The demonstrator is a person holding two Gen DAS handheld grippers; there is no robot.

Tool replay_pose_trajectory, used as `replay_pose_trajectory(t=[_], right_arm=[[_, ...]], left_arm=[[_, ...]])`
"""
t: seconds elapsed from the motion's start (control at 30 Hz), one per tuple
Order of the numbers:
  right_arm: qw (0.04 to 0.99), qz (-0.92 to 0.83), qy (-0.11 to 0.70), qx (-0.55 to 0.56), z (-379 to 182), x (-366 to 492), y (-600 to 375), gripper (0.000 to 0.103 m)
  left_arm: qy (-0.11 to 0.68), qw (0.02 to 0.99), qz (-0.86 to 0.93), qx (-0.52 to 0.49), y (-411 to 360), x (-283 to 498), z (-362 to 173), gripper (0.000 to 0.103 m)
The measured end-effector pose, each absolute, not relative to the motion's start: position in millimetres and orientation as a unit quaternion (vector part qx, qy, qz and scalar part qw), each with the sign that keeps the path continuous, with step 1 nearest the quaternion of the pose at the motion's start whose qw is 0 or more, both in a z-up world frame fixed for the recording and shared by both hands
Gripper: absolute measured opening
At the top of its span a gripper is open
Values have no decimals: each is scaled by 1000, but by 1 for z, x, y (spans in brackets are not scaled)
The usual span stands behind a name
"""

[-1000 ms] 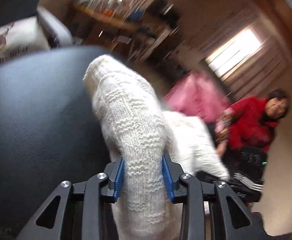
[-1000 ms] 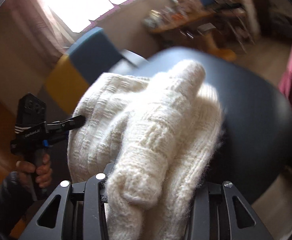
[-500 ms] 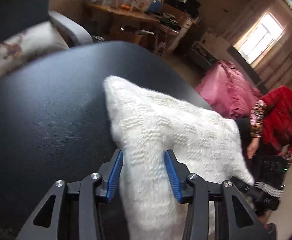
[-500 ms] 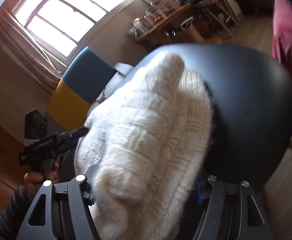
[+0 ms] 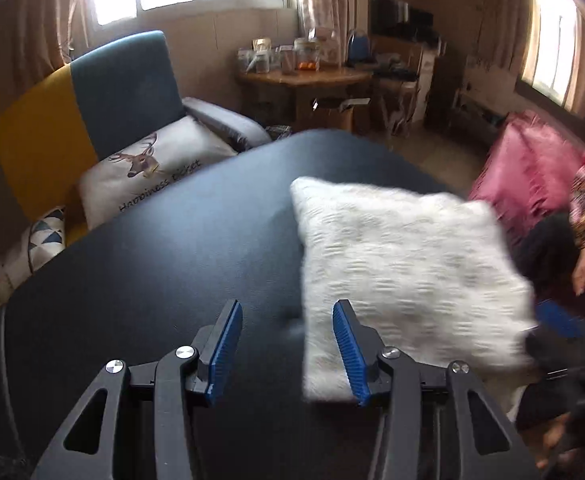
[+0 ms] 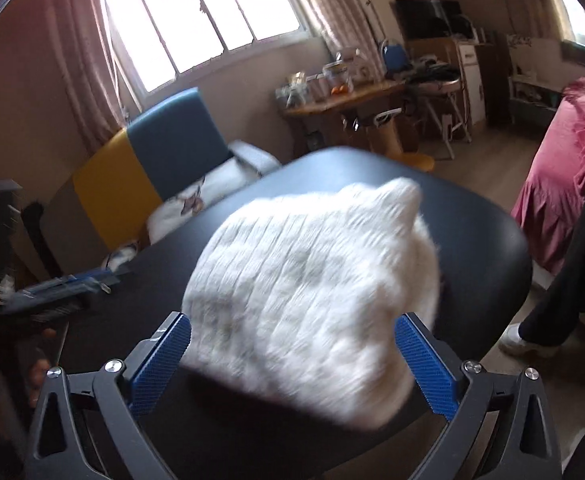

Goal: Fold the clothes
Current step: 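Open the right gripper and withdraw both grippers from the folded sweater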

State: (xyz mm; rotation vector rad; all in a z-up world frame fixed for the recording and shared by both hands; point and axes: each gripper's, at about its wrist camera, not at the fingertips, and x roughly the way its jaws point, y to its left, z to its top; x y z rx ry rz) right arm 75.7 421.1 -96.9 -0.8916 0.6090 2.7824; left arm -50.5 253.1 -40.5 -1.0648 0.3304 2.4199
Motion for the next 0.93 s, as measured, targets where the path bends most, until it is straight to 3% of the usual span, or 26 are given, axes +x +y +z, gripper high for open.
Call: replay_pose_trajectory(t=[0.33, 0.83, 0.93], right_arm=[[133, 934, 153, -294, -67, 70, 397, 103], [107, 936, 133, -307, -74, 65, 379, 103], [110, 936, 128, -309, -77, 65, 376, 103]], left_arm=[[140, 211, 912, -323, 232, 2, -7, 48], [76, 261, 883, -383, 231, -3, -20, 48], [95, 257, 886, -374, 235, 0, -21, 48]])
